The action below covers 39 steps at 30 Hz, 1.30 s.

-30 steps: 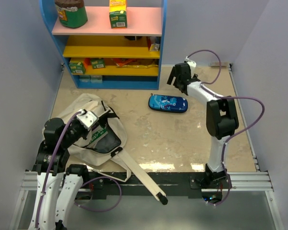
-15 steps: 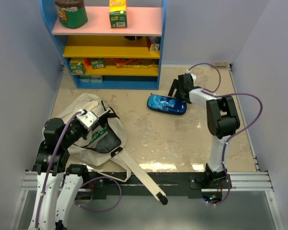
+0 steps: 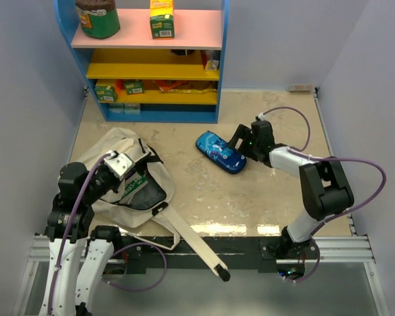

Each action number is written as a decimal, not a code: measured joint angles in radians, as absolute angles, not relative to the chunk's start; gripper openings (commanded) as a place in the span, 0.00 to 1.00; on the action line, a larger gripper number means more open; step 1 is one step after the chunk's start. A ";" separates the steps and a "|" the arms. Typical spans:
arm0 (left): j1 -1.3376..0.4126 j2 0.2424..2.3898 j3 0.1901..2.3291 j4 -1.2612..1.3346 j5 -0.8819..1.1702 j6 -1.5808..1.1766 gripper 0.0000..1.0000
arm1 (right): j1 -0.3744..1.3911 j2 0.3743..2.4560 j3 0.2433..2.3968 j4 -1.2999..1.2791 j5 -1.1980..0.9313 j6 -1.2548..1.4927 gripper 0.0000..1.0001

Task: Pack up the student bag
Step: Pick up the stationery from the center of the board.

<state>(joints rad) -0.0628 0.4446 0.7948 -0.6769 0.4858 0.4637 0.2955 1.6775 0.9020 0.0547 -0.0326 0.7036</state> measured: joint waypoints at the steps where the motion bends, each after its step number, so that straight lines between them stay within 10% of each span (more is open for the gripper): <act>1: -0.063 0.445 0.795 -0.677 0.486 0.464 0.00 | 0.311 1.651 0.882 0.061 -0.041 0.710 0.90; 39: -0.063 0.444 0.806 -0.682 0.485 0.463 0.00 | 0.554 1.726 0.908 0.197 -0.040 0.546 0.99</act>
<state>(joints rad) -0.0628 0.4442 0.8059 -0.6823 0.4854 0.4633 0.5537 1.7260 0.9081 0.1967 -0.0402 0.5461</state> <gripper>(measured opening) 0.079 0.986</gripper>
